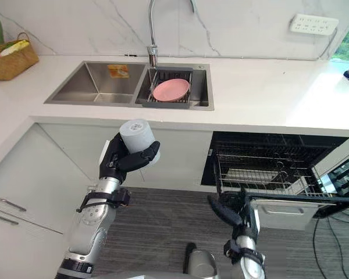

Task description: Walk over to the sink, pick up the cup, carry it to the dishwasher, place the cup inside the dishwasher, then close the dishwasher door

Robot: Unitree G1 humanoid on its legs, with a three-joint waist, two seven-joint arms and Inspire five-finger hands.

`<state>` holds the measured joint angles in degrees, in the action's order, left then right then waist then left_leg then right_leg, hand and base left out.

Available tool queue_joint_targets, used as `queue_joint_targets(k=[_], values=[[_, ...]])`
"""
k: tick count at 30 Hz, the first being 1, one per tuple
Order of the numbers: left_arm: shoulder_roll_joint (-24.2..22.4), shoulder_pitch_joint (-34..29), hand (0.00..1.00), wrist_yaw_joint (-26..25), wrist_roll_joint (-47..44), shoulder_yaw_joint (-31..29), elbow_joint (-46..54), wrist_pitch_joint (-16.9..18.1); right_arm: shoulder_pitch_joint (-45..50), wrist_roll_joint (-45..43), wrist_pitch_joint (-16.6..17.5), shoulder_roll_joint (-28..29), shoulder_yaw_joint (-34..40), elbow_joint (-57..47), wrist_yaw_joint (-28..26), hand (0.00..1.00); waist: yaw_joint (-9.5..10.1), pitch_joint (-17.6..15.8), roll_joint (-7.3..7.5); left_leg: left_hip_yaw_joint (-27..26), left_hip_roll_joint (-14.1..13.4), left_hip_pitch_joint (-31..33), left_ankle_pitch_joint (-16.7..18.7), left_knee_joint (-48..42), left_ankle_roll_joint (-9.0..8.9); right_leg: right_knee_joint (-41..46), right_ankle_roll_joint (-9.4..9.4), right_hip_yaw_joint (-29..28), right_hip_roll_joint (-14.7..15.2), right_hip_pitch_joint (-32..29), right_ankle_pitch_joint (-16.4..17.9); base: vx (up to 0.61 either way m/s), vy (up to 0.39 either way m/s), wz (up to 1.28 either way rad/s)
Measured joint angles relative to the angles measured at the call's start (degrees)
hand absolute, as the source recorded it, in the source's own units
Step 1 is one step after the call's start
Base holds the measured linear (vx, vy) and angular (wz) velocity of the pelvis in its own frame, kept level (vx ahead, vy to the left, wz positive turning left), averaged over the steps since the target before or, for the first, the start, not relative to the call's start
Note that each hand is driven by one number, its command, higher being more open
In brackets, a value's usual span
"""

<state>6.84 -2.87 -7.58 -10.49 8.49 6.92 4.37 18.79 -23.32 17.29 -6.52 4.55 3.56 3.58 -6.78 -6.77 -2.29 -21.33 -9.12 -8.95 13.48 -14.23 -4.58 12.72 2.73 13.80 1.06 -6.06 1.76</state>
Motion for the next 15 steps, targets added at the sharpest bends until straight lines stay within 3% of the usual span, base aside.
queue_joint_targets(k=[1, 2, 3, 4, 5, 6, 9, 11, 13, 14, 15], values=[[0.8, 0.2, 0.0, -0.8, 0.0, -0.7, -0.1, 0.3, -1.7, 0.0, 2.1, -0.5, 0.6, -3.1, -0.5, 1.0, 0.19, 0.1, 0.03, 0.3, -2.3, 3.5, 0.6, -10.0, -0.71, 0.2, 0.51, -0.5, -0.6, 0.6, 1.0, 0.21, -0.109, -0.32], [0.8, 0.1, 0.0, -1.4, -0.1, -1.0, -0.1, 0.4, -2.3, 0.0, 2.6, -0.6, 1.1, -4.6, -0.8, 1.0, 0.45, 0.0, -0.13, 0.5, -3.9, 5.7, 0.1, -16.4, 0.11, 0.1, 0.67, -1.3, -1.1, 1.2, 1.3, 0.22, -0.157, -0.54], [0.7, 0.1, 0.0, -2.3, -0.4, -2.3, -0.1, 0.4, -3.8, 0.0, 3.7, -1.2, 1.9, -7.3, -1.6, 1.0, 1.11, -0.7, -1.62, 2.1, -7.2, 9.7, -2.5, -28.7, 3.42, -0.1, 1.53, -2.6, -2.9, 3.2, 2.2, 0.26, -0.17, -0.69], [0.3, -0.1, 0.0, -2.8, -1.0, -3.8, -0.2, 0.4, -4.9, -0.1, 4.5, -1.4, 2.3, -8.8, -2.2, 1.0, 1.34, -1.2, -2.86, 5.6, -9.5, 13.8, -8.0, -39.0, 4.33, -0.6, 2.72, -4.0, -4.6, 5.8, 3.1, 0.29, -0.141, -0.71], [0.2, -0.3, 0.0, -3.0, -1.4, -4.4, -0.3, 0.6, -5.1, -0.1, 4.8, -1.4, 2.3, -8.9, -2.4, 1.0, 1.47, -1.2, -3.15, 7.6, -9.7, 15.1, -9.0, -42.6, 4.09, -0.7, 3.14, -4.8, -5.3, 7.0, 3.5, 0.33, -0.095, -0.78], [0.2, -0.8, 0.0, -3.1, -2.1, -5.2, -0.4, 0.9, -4.8, -0.3, 5.1, -1.0, 2.5, -8.9, -2.4, 1.0, 2.09, -1.3, -2.97, 9.1, -9.2, 16.9, -6.9, -45.9, 3.4, -0.9, 3.82, -6.6, -5.5, 9.0, 4.4, 0.33, -0.082, -0.76], [0.1, -0.8, 0.0, -1.8, -2.0, -6.1, -0.4, 2.0, -4.5, -0.8, 5.1, 0.1, 3.2, -8.9, -1.1, 1.0, 2.61, -1.4, -2.87, 7.9, -7.1, 19.2, -2.3, -41.7, 3.53, -1.0, 3.55, -10.9, -5.3, 11.2, 5.1, 0.37, -0.068, -0.89], [0.0, -1.0, 0.0, -0.8, -2.0, -6.1, -0.4, 2.0, -4.9, -0.8, 5.1, 0.2, 3.0, -8.9, 0.3, 1.0, 2.8, -1.4, -2.83, 9.1, -3.7, 18.8, -0.9, -30.0, 2.68, -1.1, 3.11, -15.2, -4.4, 11.8, 5.4, 0.37, 0.026, -1.0], [0.0, -1.7, 0.0, -0.7, -2.0, -6.2, -0.3, 2.0, -5.8, -0.8, 5.1, 0.2, 2.3, -9.0, 1.2, 1.0, 3.06, -1.4, -2.72, 14.5, 0.7, 17.4, -0.6, -19.0, 2.02, -1.1, 2.84, -20.1, -3.6, 12.0, 5.6, 0.28, 0.108, -1.26], [0.1, -2.9, 0.0, -0.9, -2.1, -6.6, 0.3, 2.1, -6.7, -0.9, 5.0, -0.1, 1.3, -9.1, 1.2, 1.0, 3.26, -1.4, -2.76, 19.9, 3.2, 16.2, -0.7, -11.2, 1.82, -0.8, 1.96, -24.4, -3.3, 12.1, 6.4, 0.29, 0.16, -1.34], [0.1, -3.3, 0.0, -0.9, -2.2, -6.8, 0.4, 2.1, -6.9, -1.3, 5.0, -0.3, 1.0, -9.3, 1.1, 1.0, 3.26, -1.3, -2.88, 21.4, 3.7, 15.7, -0.9, -8.6, 1.59, -0.6, 1.48, -25.9, -3.3, 12.1, 6.9, 0.34, 0.213, -1.51]])
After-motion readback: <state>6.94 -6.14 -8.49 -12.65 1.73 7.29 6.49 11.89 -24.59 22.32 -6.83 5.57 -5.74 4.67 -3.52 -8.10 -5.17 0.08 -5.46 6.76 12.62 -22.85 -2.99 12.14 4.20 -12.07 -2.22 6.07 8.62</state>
